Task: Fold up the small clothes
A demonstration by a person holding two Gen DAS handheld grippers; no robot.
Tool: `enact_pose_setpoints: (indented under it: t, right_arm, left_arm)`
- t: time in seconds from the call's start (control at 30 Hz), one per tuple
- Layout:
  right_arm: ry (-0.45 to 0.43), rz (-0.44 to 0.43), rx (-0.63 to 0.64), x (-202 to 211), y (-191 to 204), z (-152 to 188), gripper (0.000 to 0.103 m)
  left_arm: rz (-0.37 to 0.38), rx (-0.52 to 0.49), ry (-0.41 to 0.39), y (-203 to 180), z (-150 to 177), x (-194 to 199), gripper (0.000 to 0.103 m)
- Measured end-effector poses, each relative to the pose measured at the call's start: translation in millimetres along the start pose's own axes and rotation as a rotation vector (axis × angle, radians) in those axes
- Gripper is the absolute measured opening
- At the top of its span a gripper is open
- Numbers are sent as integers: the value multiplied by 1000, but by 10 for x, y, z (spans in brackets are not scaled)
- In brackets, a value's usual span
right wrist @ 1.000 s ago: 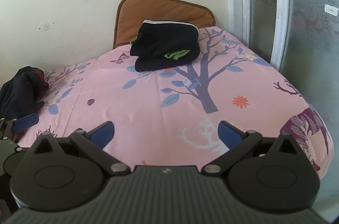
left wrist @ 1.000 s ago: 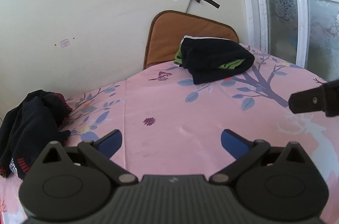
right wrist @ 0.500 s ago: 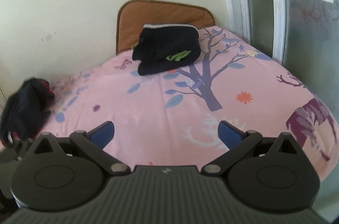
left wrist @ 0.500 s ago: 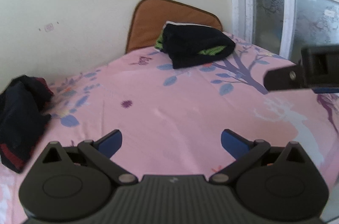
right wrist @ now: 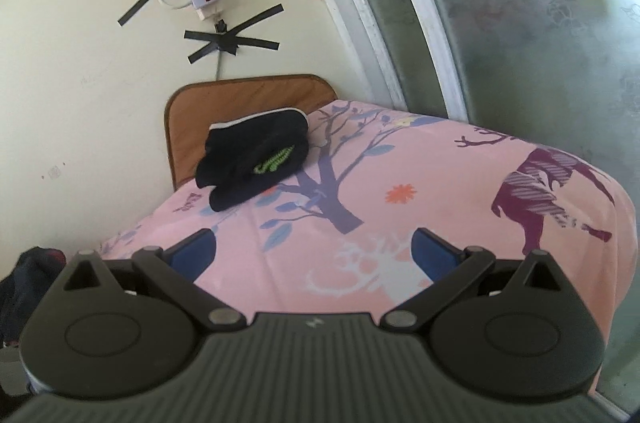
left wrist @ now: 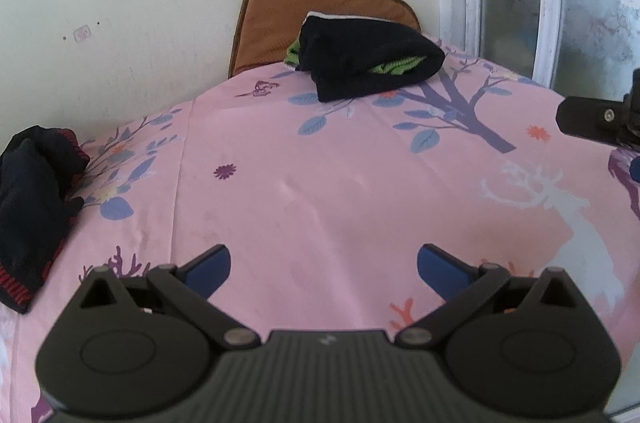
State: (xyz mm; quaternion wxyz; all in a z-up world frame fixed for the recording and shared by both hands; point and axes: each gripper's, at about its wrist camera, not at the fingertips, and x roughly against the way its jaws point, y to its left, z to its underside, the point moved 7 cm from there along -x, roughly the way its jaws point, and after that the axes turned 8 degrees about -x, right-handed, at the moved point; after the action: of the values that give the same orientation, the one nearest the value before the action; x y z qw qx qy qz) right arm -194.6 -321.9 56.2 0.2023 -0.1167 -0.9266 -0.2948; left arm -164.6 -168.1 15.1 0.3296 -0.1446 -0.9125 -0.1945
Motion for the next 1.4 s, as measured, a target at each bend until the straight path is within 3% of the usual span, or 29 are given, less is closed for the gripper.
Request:
enact_pose_setpoints:
  t: [0.57, 1.4]
  right_arm:
    - [5, -8, 25, -115, 40, 14, 103]
    - [19, -19, 58, -110, 173, 49, 103]
  left_arm:
    - [-4, -4, 26, 18, -16, -174, 103]
    - [-38, 28, 3, 217, 19, -119, 103]
